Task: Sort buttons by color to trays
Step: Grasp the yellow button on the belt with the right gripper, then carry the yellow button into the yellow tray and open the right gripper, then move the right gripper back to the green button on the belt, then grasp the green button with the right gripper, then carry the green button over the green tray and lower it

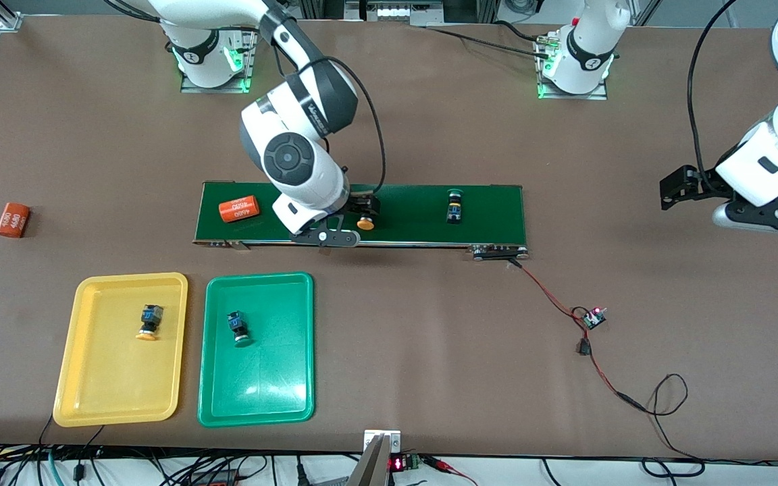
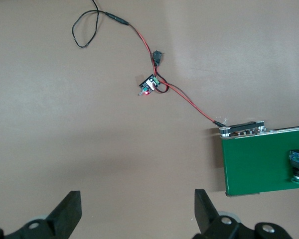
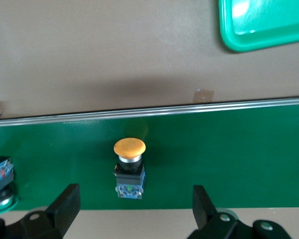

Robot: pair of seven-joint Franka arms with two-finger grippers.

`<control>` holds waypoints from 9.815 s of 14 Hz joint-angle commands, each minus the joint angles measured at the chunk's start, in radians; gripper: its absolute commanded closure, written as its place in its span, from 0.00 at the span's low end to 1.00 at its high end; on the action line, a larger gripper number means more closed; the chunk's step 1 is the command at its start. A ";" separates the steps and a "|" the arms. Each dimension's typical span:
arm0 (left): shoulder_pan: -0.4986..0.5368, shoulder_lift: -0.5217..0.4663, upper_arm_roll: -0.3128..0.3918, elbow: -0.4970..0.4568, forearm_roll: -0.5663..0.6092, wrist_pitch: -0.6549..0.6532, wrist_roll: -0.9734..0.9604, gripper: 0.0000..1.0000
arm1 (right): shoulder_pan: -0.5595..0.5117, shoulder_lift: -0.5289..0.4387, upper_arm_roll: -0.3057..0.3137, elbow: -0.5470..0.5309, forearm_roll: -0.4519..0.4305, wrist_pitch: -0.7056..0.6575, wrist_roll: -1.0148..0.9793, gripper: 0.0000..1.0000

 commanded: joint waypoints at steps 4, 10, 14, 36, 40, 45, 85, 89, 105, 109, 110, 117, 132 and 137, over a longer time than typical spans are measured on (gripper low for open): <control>0.011 -0.064 0.019 -0.050 -0.025 0.045 0.053 0.00 | 0.033 0.004 -0.011 -0.072 -0.013 0.058 0.090 0.00; -0.004 -0.146 0.016 -0.105 -0.076 0.042 0.036 0.00 | 0.069 0.011 -0.014 -0.193 -0.019 0.222 0.090 0.00; -0.015 -0.147 0.012 -0.101 -0.071 0.039 0.038 0.00 | 0.052 0.013 -0.014 -0.202 -0.022 0.216 0.082 0.47; -0.013 -0.123 0.001 -0.053 -0.073 -0.019 0.036 0.00 | -0.310 -0.002 -0.125 0.071 -0.022 -0.029 -0.433 1.00; -0.012 -0.124 0.002 -0.055 -0.073 -0.022 0.038 0.00 | -0.446 0.028 -0.125 0.069 -0.184 -0.031 -0.643 1.00; -0.012 -0.124 0.002 -0.053 -0.073 -0.022 0.039 0.00 | -0.575 0.109 -0.125 0.069 -0.255 0.110 -0.928 0.98; -0.004 -0.121 0.002 -0.053 -0.073 -0.021 0.041 0.00 | -0.221 -0.176 -0.036 -0.138 -0.085 -0.147 -0.300 0.00; -0.004 -0.121 0.004 -0.053 -0.073 -0.021 0.041 0.00 | -0.082 -0.139 -0.039 -0.146 -0.091 -0.072 -0.109 0.00; -0.002 -0.121 0.004 -0.053 -0.074 -0.021 0.041 0.00 | 0.006 -0.012 -0.037 -0.207 -0.087 0.132 0.042 0.35; -0.002 -0.121 0.004 -0.053 -0.074 -0.021 0.041 0.00 | 0.004 0.013 -0.039 -0.207 -0.088 0.133 0.041 0.63; -0.002 -0.121 0.004 -0.053 -0.074 -0.021 0.041 0.00 | 0.006 0.013 -0.039 -0.206 -0.088 0.135 0.041 0.73; -0.002 -0.121 0.004 -0.053 -0.074 -0.021 0.041 0.00 | 0.001 -0.034 -0.051 -0.108 -0.077 0.086 0.041 1.00; -0.002 -0.120 0.004 -0.053 -0.074 -0.021 0.041 0.00 | -0.223 0.145 -0.066 0.087 -0.094 0.276 -0.291 1.00; -0.001 -0.120 0.004 -0.053 -0.076 -0.021 0.041 0.00 | -0.262 0.269 -0.080 0.248 -0.094 0.291 -0.396 1.00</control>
